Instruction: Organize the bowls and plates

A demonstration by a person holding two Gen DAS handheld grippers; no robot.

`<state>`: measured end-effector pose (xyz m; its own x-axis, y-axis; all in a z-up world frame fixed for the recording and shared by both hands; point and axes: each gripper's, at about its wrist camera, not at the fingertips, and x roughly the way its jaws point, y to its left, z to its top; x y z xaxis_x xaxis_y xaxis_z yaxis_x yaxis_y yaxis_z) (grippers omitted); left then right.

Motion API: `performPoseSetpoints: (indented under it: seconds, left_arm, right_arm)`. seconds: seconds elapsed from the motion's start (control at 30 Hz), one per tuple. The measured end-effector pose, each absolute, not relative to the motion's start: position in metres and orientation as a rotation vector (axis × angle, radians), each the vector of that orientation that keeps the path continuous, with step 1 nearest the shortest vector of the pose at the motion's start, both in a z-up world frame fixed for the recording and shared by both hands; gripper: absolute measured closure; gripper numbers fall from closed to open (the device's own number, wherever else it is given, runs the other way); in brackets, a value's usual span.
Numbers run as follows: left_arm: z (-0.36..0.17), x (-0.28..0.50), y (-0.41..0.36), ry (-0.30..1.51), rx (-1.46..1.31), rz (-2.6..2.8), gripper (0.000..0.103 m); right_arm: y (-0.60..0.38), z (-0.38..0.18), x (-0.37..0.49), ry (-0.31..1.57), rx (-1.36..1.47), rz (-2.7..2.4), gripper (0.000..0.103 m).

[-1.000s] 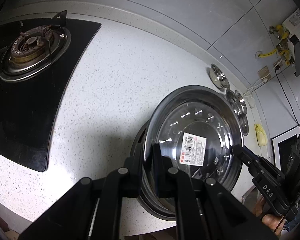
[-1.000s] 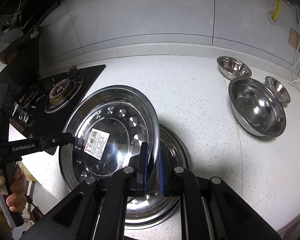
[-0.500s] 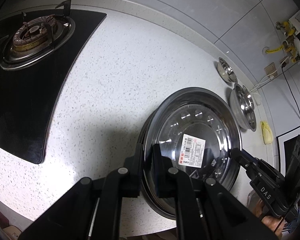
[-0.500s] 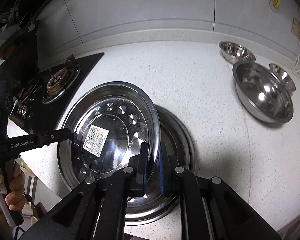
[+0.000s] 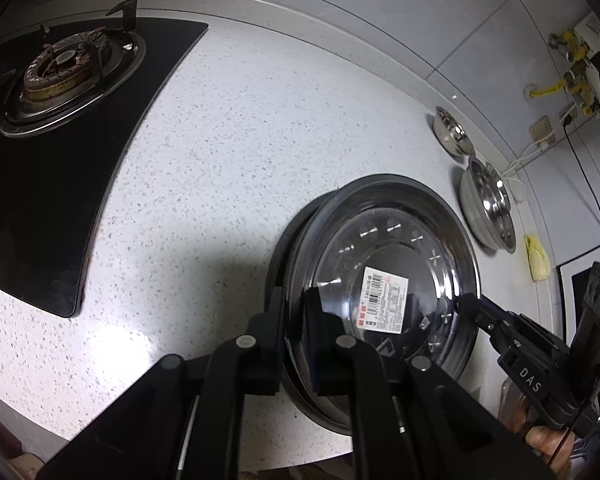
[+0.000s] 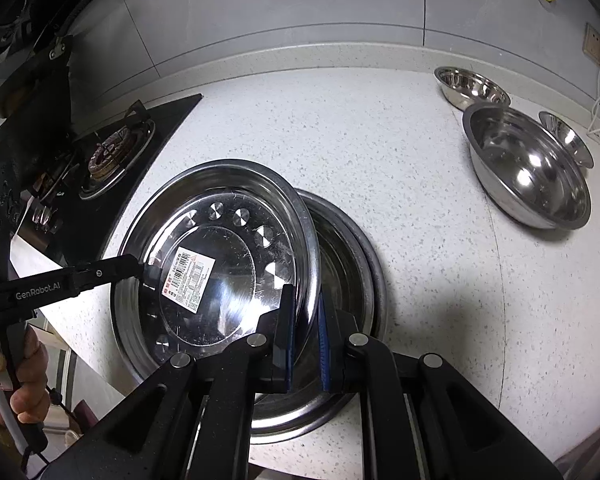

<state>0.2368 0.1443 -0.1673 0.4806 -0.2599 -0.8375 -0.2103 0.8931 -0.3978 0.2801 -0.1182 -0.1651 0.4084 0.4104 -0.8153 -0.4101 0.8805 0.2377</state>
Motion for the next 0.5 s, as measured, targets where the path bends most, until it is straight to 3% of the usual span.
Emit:
performPoseSetpoints:
  seconds: [0.5]
  left_arm:
    - [-0.171,0.236,0.126,1.014,-0.42,-0.008,0.095]
  right_arm:
    - [-0.124,-0.172,0.284,1.074,0.004,0.475,0.093]
